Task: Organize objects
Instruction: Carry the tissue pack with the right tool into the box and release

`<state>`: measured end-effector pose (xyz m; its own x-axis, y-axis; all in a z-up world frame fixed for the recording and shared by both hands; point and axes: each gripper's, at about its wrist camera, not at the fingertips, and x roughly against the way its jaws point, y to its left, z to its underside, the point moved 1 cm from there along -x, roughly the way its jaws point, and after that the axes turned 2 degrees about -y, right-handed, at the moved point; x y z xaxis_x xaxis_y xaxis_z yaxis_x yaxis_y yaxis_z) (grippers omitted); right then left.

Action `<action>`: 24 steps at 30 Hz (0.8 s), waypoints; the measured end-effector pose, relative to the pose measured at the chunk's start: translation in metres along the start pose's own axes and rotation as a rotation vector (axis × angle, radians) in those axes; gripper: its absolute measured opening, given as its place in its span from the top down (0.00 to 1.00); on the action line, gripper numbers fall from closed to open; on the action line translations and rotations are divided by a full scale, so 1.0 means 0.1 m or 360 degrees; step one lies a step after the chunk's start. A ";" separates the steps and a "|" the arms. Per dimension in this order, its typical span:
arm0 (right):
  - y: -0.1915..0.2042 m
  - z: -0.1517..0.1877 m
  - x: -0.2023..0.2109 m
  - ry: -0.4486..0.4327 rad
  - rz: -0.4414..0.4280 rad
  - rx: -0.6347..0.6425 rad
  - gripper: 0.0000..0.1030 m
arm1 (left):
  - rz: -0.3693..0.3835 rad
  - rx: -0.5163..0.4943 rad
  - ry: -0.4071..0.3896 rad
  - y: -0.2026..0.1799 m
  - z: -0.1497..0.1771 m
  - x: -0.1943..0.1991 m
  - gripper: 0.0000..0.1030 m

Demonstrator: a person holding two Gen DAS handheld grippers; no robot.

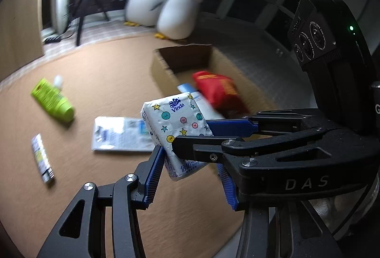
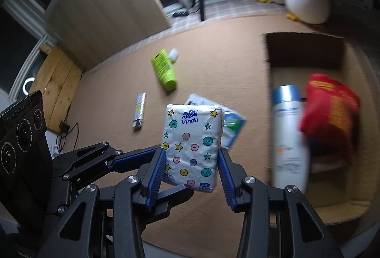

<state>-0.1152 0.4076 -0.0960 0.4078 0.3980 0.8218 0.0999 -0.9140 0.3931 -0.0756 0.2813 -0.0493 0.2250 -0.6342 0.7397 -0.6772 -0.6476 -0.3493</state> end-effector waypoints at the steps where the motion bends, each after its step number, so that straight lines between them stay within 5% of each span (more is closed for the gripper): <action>1: -0.05 0.01 0.05 -0.0015 0.0011 -0.0014 0.60 | 0.0014 -0.0019 0.0002 -0.06 -0.03 -0.04 0.53; 14: -0.77 0.18 0.50 -0.0118 0.0153 -0.0201 0.59 | 0.0154 -0.0192 0.0060 -0.76 -0.28 -0.58 0.53; 24: -1.01 0.23 0.60 -0.0139 0.0189 -0.0261 0.58 | 0.0172 -0.0234 0.0082 -0.91 -0.33 -0.76 0.52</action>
<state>-0.0797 0.5220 -0.0958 0.4859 0.2737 0.8301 -0.0996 -0.9262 0.3637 -0.0543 0.4020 -0.0553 0.1118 -0.6718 0.7323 -0.7912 -0.5060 -0.3434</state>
